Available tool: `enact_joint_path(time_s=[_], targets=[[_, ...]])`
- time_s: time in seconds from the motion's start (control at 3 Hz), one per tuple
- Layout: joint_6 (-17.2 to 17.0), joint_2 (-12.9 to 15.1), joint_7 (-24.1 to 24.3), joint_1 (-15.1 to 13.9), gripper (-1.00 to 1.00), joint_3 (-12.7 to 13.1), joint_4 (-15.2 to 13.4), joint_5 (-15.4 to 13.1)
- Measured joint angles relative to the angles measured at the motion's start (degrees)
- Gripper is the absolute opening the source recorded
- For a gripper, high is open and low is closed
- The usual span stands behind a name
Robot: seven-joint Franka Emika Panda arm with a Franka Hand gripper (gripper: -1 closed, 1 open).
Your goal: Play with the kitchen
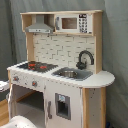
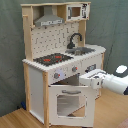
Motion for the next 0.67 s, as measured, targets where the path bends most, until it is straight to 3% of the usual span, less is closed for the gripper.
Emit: enact_joint_path(time_s=[0.33,0.67], targets=[[1.1,0.0,-2.6,-0.2,1.0,-4.9,2.9,0.0],[1.8,0.0,-7.0,-1.2,1.0,-8.6,3.7,0.0]])
